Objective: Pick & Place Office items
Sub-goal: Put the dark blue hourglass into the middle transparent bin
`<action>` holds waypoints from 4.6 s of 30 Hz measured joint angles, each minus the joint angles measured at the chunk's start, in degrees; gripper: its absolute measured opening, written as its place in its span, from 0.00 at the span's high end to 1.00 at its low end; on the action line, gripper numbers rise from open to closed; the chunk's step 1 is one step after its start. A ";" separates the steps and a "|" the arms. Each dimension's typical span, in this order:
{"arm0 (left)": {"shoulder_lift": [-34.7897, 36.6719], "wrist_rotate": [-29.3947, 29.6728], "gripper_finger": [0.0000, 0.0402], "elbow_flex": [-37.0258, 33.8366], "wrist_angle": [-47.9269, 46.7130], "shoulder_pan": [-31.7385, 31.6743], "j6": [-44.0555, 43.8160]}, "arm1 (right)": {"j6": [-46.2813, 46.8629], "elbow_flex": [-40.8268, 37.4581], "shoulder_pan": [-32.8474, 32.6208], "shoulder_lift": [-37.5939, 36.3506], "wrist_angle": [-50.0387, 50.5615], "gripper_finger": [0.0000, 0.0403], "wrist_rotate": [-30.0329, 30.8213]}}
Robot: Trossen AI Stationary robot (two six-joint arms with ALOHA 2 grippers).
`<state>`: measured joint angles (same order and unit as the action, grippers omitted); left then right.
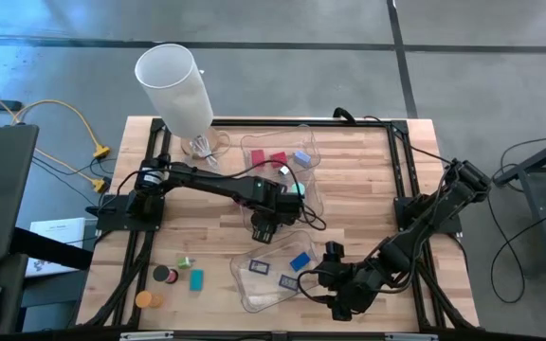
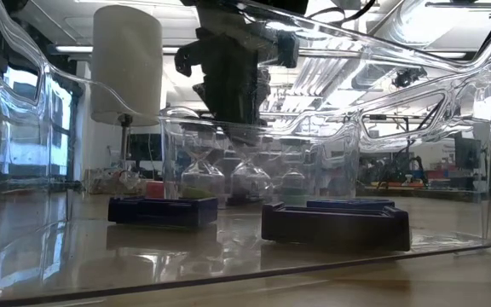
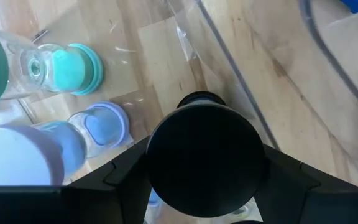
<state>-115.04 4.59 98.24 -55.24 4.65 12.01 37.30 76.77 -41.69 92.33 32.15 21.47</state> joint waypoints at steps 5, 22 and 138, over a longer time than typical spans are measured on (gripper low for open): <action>0.00 0.02 0.43 0.00 0.01 0.04 1.34 | 0.00 0.00 0.00 0.00 -0.01 0.30 0.00; 0.00 0.15 0.43 0.00 -0.02 0.04 0.61 | 0.13 0.00 0.00 0.00 0.28 0.30 0.00; 0.57 10.68 0.43 0.04 1.67 5.84 3.92 | 0.48 0.00 0.00 0.00 0.21 0.30 -0.44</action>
<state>-114.48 15.27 98.28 -53.57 10.49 15.93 37.78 76.77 -41.69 92.33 32.36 21.04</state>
